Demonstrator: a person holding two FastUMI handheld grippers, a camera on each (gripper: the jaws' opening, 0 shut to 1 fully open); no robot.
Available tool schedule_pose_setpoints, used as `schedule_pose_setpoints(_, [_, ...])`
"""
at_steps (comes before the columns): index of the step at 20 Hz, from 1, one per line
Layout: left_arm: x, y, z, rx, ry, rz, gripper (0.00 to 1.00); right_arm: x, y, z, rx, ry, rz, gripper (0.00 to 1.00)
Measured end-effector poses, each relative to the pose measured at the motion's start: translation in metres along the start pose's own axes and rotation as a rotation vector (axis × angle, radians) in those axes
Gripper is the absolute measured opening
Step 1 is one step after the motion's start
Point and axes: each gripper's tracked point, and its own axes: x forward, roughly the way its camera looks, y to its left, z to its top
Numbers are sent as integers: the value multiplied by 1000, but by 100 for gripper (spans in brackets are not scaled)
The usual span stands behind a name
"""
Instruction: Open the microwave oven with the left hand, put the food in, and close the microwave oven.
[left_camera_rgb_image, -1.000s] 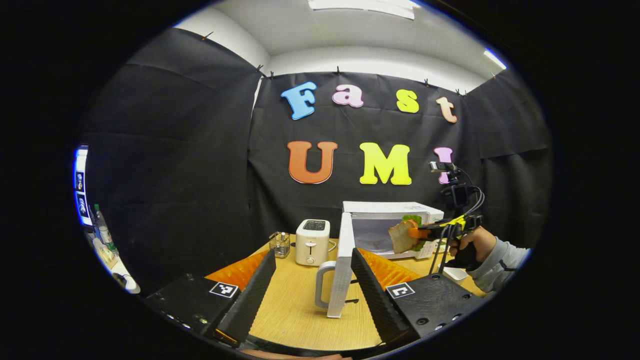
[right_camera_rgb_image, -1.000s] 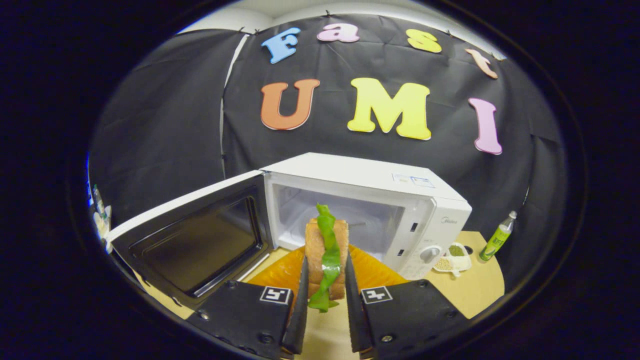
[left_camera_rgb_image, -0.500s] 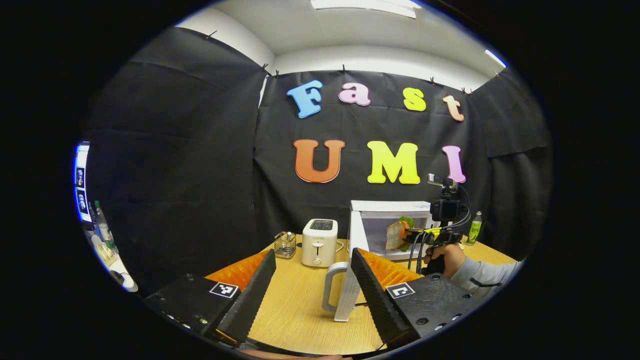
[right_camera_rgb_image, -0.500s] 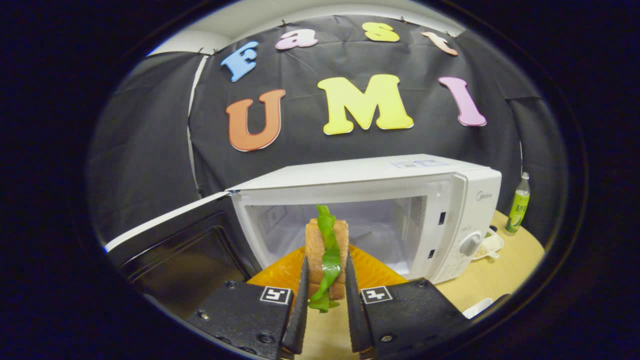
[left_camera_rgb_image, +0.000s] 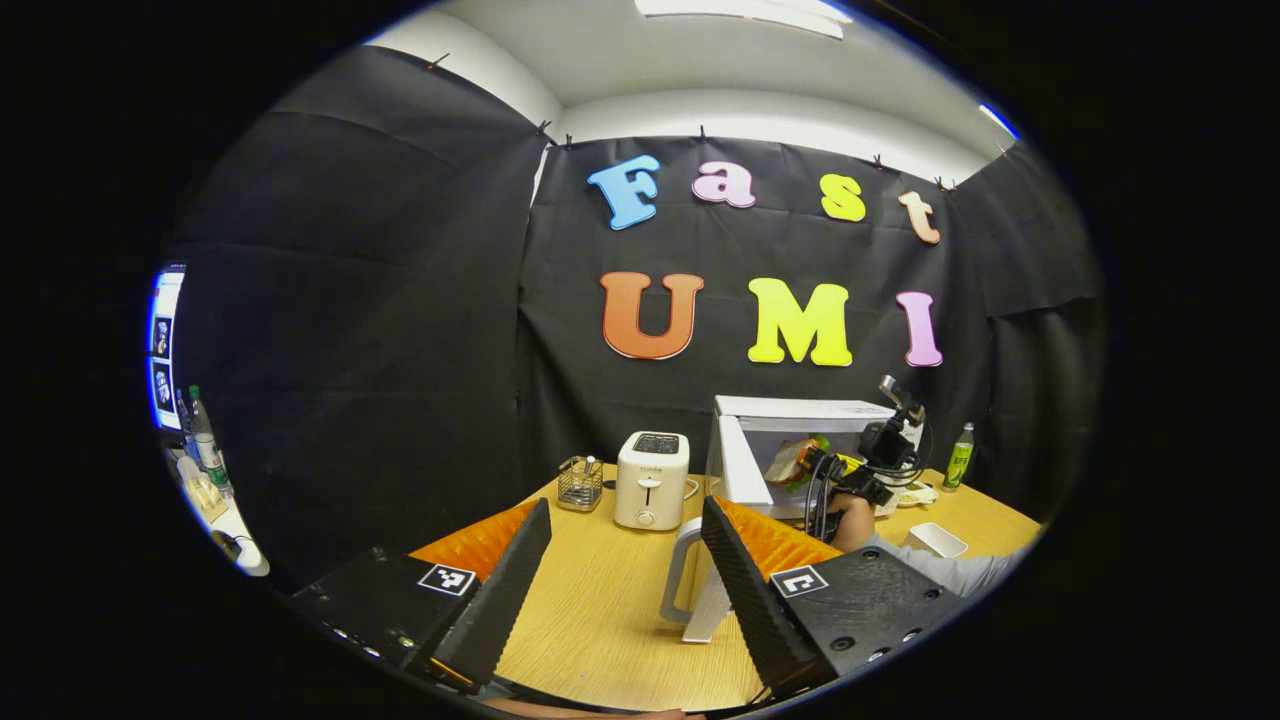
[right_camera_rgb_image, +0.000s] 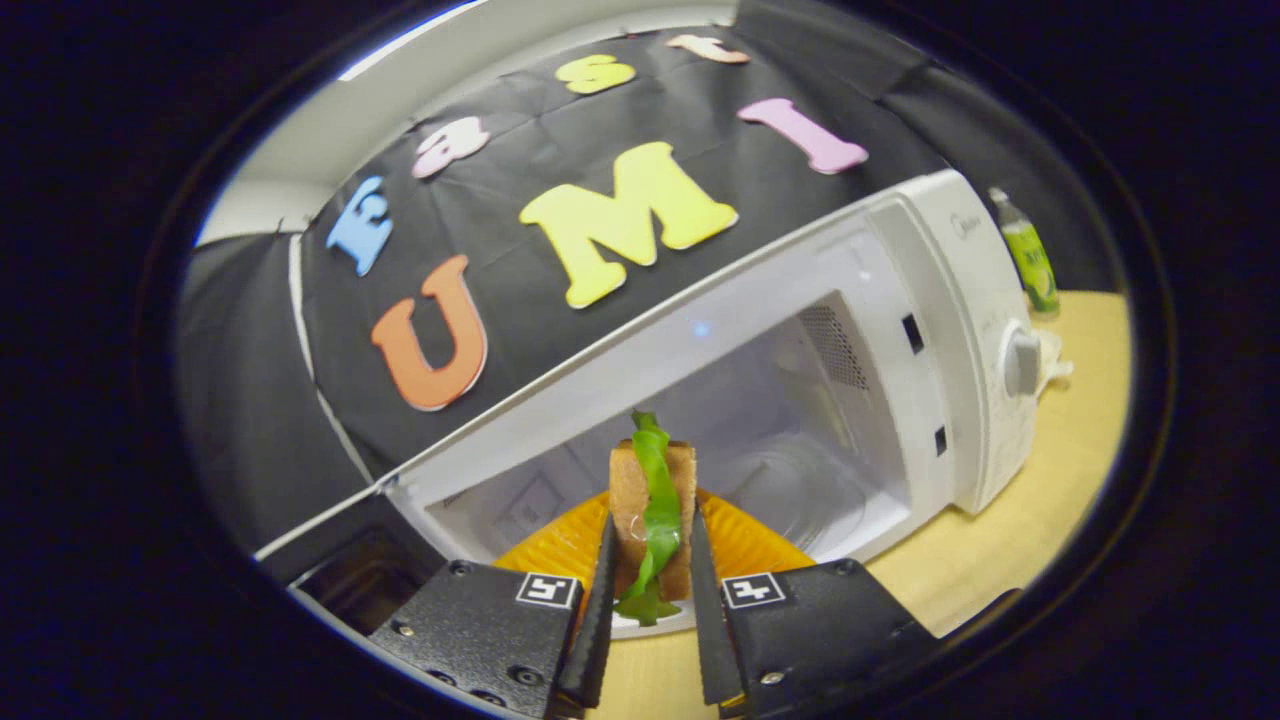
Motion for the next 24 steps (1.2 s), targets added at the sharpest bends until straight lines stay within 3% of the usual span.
schedule_pose_setpoints(3, [-2, 0, -1, -28, 2, -1, 92, 18, -12, -22, 228, 44, -73, 39])
schedule_pose_setpoints(5, [-2, 2, -7, -38, 23, 9, 92, 18, -22, -29, 306, 35, -104, 40])
schedule_pose_setpoints(9, [-2, -2, -13, -19, 51, -9, 92, 33, -39, -50, 284, 65, -158, 40])
schedule_pose_setpoints(10, [-1, -1, -14, -13, 54, -9, 92, 39, -34, -45, 289, 52, -141, 40])
schedule_pose_setpoints(11, [-1, -1, -15, -12, 52, -7, 92, 46, -31, -41, 263, 51, -148, 41])
schedule_pose_setpoints(12, [1, -2, -16, -12, 54, -9, 92, 47, -26, -41, 221, 48, -147, 35])
schedule_pose_setpoints(14, [3, -2, -21, -25, 60, -6, 92, 42, -34, -46, 173, 38, -143, 42])
schedule_pose_setpoints(15, [4, -1, -24, -34, 70, -3, 92, 42, -35, -43, 155, 21, -134, 38])
schedule_pose_setpoints(16, [4, 0, -26, -46, 77, 1, 92, 42, -37, -41, 116, 8, -138, 48])
schedule_pose_setpoints(17, [5, 0, -27, -68, 86, 1, 92, 42, -43, -39, 41, -6, -170, 46])
schedule_pose_setpoints(18, [5, -3, -31, -95, 107, -11, 92, 40, -52, -36, -50, -23, -216, 61])
schedule_pose_setpoints(19, [3, -6, -34, -123, 129, -28, 93, 40, -59, -34, -139, -46, -251, 58])
schedule_pose_setpoints(20, [1, -5, -33, -152, 138, -41, 92, 41, -61, -33, -190, -63, -262, 76])
schedule_pose_setpoints(21, [-1, -5, -30, -171, 135, -49, 92, 40, -59, -34, -218, -68, -267, 82])
schedule_pose_setpoints(22, [-1, -1, -29, -176, 129, -48, 93, 37, -57, -32, -244, -76, -268, 73])
schedule_pose_setpoints(23, [-1, 5, -28, -170, 119, -36, 93, 35, -54, -30, -275, -87, -256, 85])
schedule_pose_setpoints(24, [2, 11, -28, -157, 105, -23, 93, 36, -49, -30, -309, -96, -233, 80])
